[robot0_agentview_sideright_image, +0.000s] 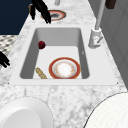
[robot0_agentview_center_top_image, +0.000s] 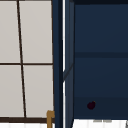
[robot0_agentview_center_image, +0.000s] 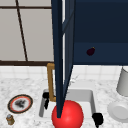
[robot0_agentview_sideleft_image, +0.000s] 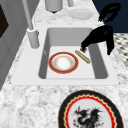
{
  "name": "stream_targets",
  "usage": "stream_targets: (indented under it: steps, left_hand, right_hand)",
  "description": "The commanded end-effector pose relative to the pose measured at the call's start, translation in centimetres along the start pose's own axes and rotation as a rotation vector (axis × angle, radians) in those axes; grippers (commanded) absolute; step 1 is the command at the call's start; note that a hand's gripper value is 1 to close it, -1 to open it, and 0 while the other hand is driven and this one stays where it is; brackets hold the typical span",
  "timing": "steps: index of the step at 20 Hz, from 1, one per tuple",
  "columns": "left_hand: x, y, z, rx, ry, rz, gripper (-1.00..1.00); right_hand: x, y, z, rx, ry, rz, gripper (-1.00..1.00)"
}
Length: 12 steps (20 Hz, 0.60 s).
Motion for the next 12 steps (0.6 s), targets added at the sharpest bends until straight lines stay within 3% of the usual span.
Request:
stream_targets:
  steps: [1, 3, 5, 6, 7, 12]
  left_hand:
    - [0.0, 0.0, 0.1, 0.000, 0.000, 0.000, -1.00]
    - [0.0, 0.0, 0.0, 0.005, 0.008, 0.001, -1.00]
    - [0.5, -0.3, 0.3, 0.024, 0.038, -0.002, -1.00]
    - [0.6, -0.4, 0.8, 0.057, 0.075, -0.016, -1.00]
    - [0.4, -0.4, 0.6, 0.066, 0.095, -0.014, -1.00]
    - [-0.2, -1.2, 0.7, 0.060, 0.107, -0.009, -1.00]
  right_hand:
    - [0.0, 0.0, 0.0, 0.000, 0.000, 0.000, 0.00]
    - [0.0, 0.0, 0.0, 0.000, 0.000, 0.000, 0.00]
    - [0.0, 0.0, 0.0, 0.000, 0.000, 0.000, 0.00]
    - [0.0, 0.0, 0.0, 0.000, 0.000, 0.000, 0.00]
    - [0.0, 0.0, 0.0, 0.000, 0.000, 0.000, 0.00]
    - [0.0, 0.0, 0.0, 0.000, 0.000, 0.000, 0.00]
